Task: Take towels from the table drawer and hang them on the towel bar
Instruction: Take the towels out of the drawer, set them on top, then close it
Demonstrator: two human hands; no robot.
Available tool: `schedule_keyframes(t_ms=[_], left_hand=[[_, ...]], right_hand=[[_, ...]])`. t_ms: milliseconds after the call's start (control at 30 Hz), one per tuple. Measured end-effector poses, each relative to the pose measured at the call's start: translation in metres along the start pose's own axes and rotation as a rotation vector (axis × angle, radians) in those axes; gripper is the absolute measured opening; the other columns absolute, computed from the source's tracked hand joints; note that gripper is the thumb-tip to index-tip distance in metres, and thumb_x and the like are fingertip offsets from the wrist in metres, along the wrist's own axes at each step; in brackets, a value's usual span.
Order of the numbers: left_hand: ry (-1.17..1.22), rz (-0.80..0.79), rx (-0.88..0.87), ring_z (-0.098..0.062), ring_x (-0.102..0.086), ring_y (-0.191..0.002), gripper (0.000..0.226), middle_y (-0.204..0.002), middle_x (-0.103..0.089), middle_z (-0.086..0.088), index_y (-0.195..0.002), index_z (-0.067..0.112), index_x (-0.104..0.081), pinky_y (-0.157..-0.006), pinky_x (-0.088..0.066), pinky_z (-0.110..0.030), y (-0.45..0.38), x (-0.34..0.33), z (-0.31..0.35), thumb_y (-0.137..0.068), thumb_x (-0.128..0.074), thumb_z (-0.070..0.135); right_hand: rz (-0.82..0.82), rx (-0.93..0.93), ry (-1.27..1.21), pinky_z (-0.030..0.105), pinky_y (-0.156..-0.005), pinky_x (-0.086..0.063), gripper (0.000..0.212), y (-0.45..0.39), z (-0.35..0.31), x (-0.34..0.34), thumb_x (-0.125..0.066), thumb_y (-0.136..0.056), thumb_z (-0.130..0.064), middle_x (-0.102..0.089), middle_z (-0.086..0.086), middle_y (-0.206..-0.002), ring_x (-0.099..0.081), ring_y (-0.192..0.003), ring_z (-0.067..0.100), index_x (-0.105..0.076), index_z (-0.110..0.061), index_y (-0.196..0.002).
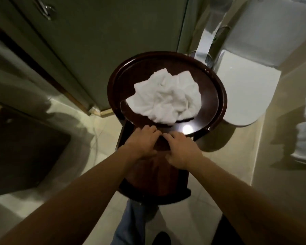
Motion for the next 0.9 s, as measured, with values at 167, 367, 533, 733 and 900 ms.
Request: schedule_keyframes(t_ms=[167, 367, 533, 733, 900], left_hand=[[0.065, -0.145, 0.033, -0.027, -0.044, -0.125, 0.068, -0.138, -0.045, -0.005, -0.14, 0.022, -0.042, -0.097, -0.039, -0.043, 0.076, -0.102, 0.022, -0.082, -0.068, 0.046], [0.091, -0.219, 0.022, -0.023, -0.044, -0.126, 0.072, -0.138, -0.047, -0.002, -0.141, 0.022, -0.043, -0.104, -0.037, -0.038, 0.117, -0.196, 0.031, -0.079, -0.074, 0.039], [-0.014, -0.163, -0.002, -0.024, -0.045, -0.124, 0.062, -0.137, -0.048, -0.004, -0.141, 0.02, -0.042, -0.102, -0.039, -0.038, 0.111, -0.216, 0.025, -0.085, -0.068, 0.025], [-0.13, -0.088, -0.098, -0.024, -0.046, -0.124, 0.082, -0.14, -0.046, -0.003, -0.15, 0.02, -0.025, -0.101, -0.038, -0.04, 0.085, -0.2, 0.006, -0.084, -0.069, 0.04], [-0.191, 0.036, -0.157, -0.028, -0.04, -0.134, 0.086, -0.15, -0.041, -0.009, -0.151, 0.017, -0.024, -0.106, -0.039, -0.043, 0.048, -0.177, -0.006, -0.082, -0.072, 0.037]], right_hand=[[-0.163, 0.032, -0.002, 0.047, -0.112, -0.035, 0.087, 0.06, -0.029, -0.113, -0.067, -0.083, -0.05, -0.035, 0.008, -0.154, -0.037, -0.138, 0.03, -0.023, -0.026, -0.154], [-0.214, 0.051, 0.015, 0.044, -0.113, -0.034, 0.092, 0.077, -0.046, -0.199, -0.072, -0.083, -0.047, -0.031, 0.007, -0.158, -0.033, -0.143, 0.028, -0.019, -0.025, -0.156], [-0.02, -0.028, -0.013, 0.041, -0.11, -0.037, 0.072, 0.065, -0.039, -0.208, -0.066, -0.089, -0.035, -0.044, 0.004, -0.148, -0.044, -0.134, 0.026, -0.033, -0.023, -0.151], [0.062, -0.053, -0.04, 0.042, -0.118, -0.029, 0.078, 0.039, -0.021, -0.19, -0.067, -0.087, -0.043, -0.038, 0.005, -0.155, -0.034, -0.144, 0.025, -0.031, -0.021, -0.152], [0.042, -0.022, -0.009, 0.043, -0.124, -0.014, 0.091, 0.021, -0.021, -0.181, -0.065, -0.087, -0.053, -0.022, 0.007, -0.165, -0.017, -0.153, 0.026, -0.019, -0.019, -0.158]])
Point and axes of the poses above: each hand's wrist, its own y-axis away from the middle knuckle, its own x-axis out of the back of the hand, z = x × y, the point moved 7 cm from there along -y, towards the middle knuckle
